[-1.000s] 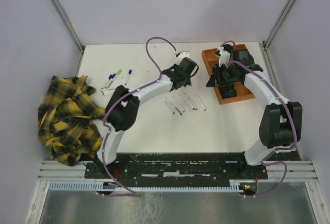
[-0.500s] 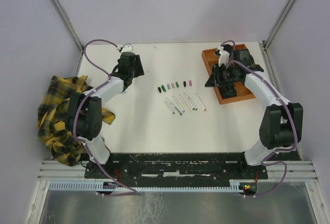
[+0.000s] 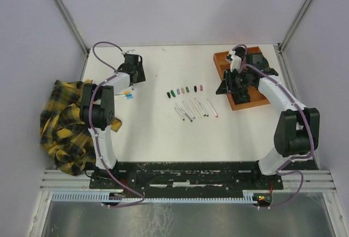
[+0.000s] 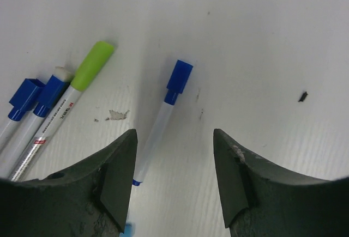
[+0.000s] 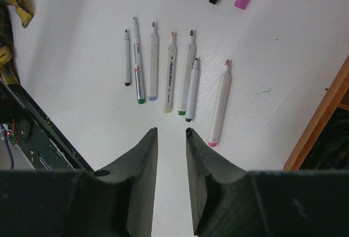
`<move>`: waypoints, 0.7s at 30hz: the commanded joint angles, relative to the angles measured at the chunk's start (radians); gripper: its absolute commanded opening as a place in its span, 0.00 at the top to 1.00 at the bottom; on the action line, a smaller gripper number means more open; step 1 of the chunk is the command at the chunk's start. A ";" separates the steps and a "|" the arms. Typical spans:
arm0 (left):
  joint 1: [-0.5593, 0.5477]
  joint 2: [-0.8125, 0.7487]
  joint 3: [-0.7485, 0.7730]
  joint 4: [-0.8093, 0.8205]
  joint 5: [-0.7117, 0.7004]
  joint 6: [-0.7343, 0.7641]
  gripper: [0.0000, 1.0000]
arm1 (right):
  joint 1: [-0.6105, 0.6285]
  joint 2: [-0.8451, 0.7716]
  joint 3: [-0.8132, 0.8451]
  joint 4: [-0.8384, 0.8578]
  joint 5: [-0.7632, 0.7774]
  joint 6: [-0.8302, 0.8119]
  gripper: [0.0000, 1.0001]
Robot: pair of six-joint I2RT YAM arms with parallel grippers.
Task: Open the pen caps
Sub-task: Pick up the pen from the center of the board.
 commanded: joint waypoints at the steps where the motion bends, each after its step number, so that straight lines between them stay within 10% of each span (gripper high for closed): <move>1: 0.023 0.035 0.061 -0.028 -0.016 0.070 0.38 | -0.005 0.004 0.025 0.012 -0.025 -0.017 0.65; 21: 0.036 0.111 0.134 -0.154 0.066 0.040 0.97 | -0.004 -0.010 0.030 -0.001 -0.049 -0.016 0.65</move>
